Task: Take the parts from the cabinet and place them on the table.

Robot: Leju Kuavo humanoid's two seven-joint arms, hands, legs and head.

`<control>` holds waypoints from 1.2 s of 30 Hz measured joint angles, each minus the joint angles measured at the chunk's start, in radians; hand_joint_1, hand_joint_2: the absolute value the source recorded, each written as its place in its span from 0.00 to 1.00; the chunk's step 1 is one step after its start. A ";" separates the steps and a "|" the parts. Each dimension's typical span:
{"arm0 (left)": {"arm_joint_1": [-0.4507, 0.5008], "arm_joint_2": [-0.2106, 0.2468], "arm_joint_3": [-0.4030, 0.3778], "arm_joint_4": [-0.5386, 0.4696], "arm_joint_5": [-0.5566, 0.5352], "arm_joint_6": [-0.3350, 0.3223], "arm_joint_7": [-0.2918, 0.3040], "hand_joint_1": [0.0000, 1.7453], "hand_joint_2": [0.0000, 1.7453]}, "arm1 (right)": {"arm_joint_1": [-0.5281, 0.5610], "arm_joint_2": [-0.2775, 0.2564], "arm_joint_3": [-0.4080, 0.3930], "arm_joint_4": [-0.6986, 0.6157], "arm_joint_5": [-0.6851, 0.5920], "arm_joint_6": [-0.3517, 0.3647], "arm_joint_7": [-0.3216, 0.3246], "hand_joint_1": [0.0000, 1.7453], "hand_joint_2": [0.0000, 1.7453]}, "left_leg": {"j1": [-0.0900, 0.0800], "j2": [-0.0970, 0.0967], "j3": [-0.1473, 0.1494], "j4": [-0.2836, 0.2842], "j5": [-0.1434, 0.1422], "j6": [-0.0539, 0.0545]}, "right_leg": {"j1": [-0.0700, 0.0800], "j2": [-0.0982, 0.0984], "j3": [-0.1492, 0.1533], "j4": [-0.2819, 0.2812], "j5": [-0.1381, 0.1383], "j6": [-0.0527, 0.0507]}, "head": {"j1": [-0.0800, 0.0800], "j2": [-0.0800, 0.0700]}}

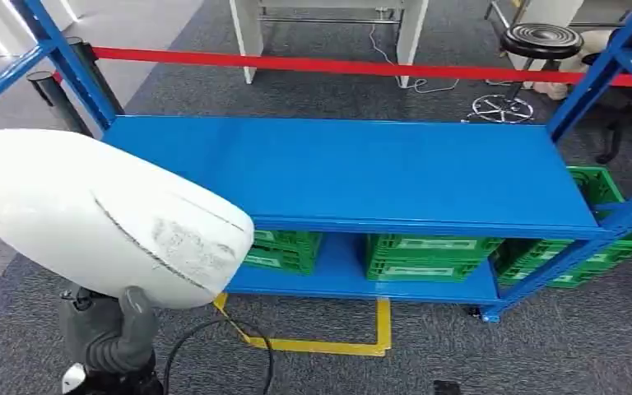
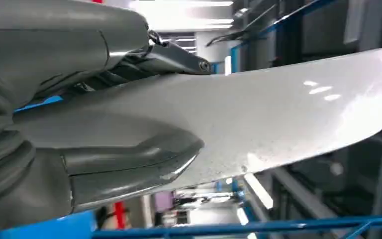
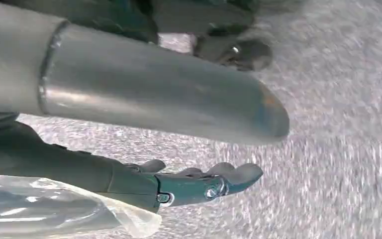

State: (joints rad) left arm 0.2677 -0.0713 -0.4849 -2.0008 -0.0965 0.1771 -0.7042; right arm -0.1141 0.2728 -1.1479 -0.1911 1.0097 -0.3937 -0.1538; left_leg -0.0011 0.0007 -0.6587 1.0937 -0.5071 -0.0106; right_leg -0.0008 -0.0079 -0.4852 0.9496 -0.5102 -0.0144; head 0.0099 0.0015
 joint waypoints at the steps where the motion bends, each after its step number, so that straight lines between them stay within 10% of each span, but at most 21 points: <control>1: 0.003 0.013 -0.018 0.000 0.020 0.002 0.000 1.00 1.00 | -0.003 0.000 -0.004 -0.001 0.000 0.004 -0.022 0.00 0.00 | 0.003 0.000 -0.015 0.075 -0.059 -0.005 | 0.001 0.000 -0.013 0.001 0.010 -0.001 | 0.000 0.000; 2: 0.005 0.026 -0.034 0.000 0.044 -0.010 0.000 1.00 1.00 | -0.009 0.000 -0.006 -0.001 0.011 0.010 -0.044 0.00 0.00 | 0.006 0.000 -0.030 0.161 -0.107 -0.009 | 0.002 -0.001 -0.027 0.003 0.023 -0.001 | 0.001 0.000; 4: 0.009 0.032 -0.040 0.000 0.079 -0.058 0.000 1.00 1.00 | -0.026 0.002 -0.003 -0.001 0.062 0.014 -0.070 0.00 0.00 | 0.010 0.000 -0.019 0.225 -0.094 -0.016 | 0.001 -0.002 -0.055 0.010 0.047 0.003 | 0.000 0.000; 7: 0.007 0.018 -0.020 0.001 0.128 -0.210 0.000 1.00 1.00 | -0.046 0.015 0.047 -0.001 0.176 0.032 -0.088 0.00 0.00 | 0.021 0.000 0.120 0.052 0.006 -0.023 | -0.002 -0.001 -0.109 0.035 0.070 0.016 | 0.000 0.000; 9: 0.003 -0.002 -0.004 0.005 0.141 -0.287 0.000 1.00 1.00 | -0.056 0.024 0.083 -0.002 0.206 0.048 -0.098 0.00 0.00 | 0.014 -0.005 0.205 -0.088 -0.040 -0.015 | 0.000 0.001 -0.134 0.058 0.079 0.030 | 0.002 0.000; 13: -0.004 -0.073 0.071 0.066 0.158 -0.440 0.000 1.00 1.00 | -0.034 0.024 0.111 -0.002 0.184 0.098 -0.079 0.00 0.00 | 0.010 -0.001 0.167 -0.094 -0.023 0.026 | -0.009 0.002 -0.160 0.059 0.106 0.056 | -0.001 0.000; 18: 0.013 -0.153 0.179 0.074 0.191 -0.575 0.001 1.00 1.00 | 0.018 -0.008 0.083 -0.004 0.088 -0.001 -0.039 0.00 0.00 | -0.001 0.003 0.096 -0.092 0.034 0.049 | -0.009 0.006 -0.227 0.335 -0.142 0.062 | 0.007 0.000; 20: 0.030 -0.175 0.246 0.074 0.177 -0.552 0.001 1.00 1.00 | 0.028 -0.033 0.053 -0.009 0.040 -0.003 -0.016 0.00 0.00 | -0.007 0.007 0.062 -0.091 0.058 0.051 | -0.007 0.006 -0.191 0.358 -0.091 0.055 | 0.007 0.000; 22: 0.046 -0.191 0.297 0.067 0.180 -0.518 0.001 1.00 1.00 | 0.036 -0.052 0.018 -0.014 0.008 -0.009 0.003 0.00 0.00 | -0.009 0.007 0.035 -0.088 0.079 0.050 | 0.001 0.006 -0.086 0.248 -0.017 0.046 | 0.007 0.000; 24: 0.067 -0.207 0.345 0.055 0.217 -0.532 0.001 1.00 1.00 | 0.037 -0.071 -0.012 -0.023 -0.022 0.020 0.004 0.00 0.00 | -0.013 0.006 0.027 -0.085 0.098 0.043 | 0.013 0.006 0.072 0.039 -0.056 0.034 | 0.008 0.000; 25: 0.074 -0.212 0.364 0.055 0.225 -0.544 0.000 1.00 1.00 | 0.035 -0.074 -0.027 -0.025 -0.035 0.060 -0.010 0.00 0.00 | -0.013 0.009 0.024 -0.084 0.109 0.037 | 0.012 0.007 0.097 -0.012 -0.073 0.030 | 0.004 0.000; 28: 0.080 -0.224 0.400 0.055 0.195 -0.578 0.000 1.00 1.00 | 0.041 -0.074 -0.048 -0.026 -0.020 0.161 -0.045 0.00 0.00 | -0.010 0.011 0.017 -0.087 0.136 0.022 | 0.017 0.005 0.072 -0.013 -0.059 0.014 | 0.008 0.000; 33: 0.067 -0.228 0.424 0.050 0.123 -0.588 0.000 1.00 1.00 | 0.027 -0.074 -0.045 -0.026 0.028 0.225 -0.140 0.00 0.00 | 0.002 0.005 -0.027 0.173 -0.110 -0.004 | 0.011 -0.006 0.006 -0.006 0.001 -0.008 | -0.001 0.000; 36: 0.055 -0.222 0.413 0.047 0.110 -0.561 0.000 1.00 1.00 | 0.013 -0.074 -0.045 -0.026 0.026 0.248 -0.174 0.00 0.00 | 0.007 0.005 0.023 0.190 -0.033 -0.009 | 0.010 -0.007 -0.049 0.020 0.032 -0.003 | 0.000 0.000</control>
State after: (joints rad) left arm 0.3228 -0.2938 -0.0724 -1.9543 0.0134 -0.3835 -0.7042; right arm -0.1013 0.1987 -1.1929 -0.2167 1.0353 -0.1461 -0.3277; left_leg 0.0056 0.0053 -0.6355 1.2836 -0.5399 -0.0197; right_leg 0.0096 -0.0147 -0.5341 0.9692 -0.4786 -0.0174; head 0.0095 0.0012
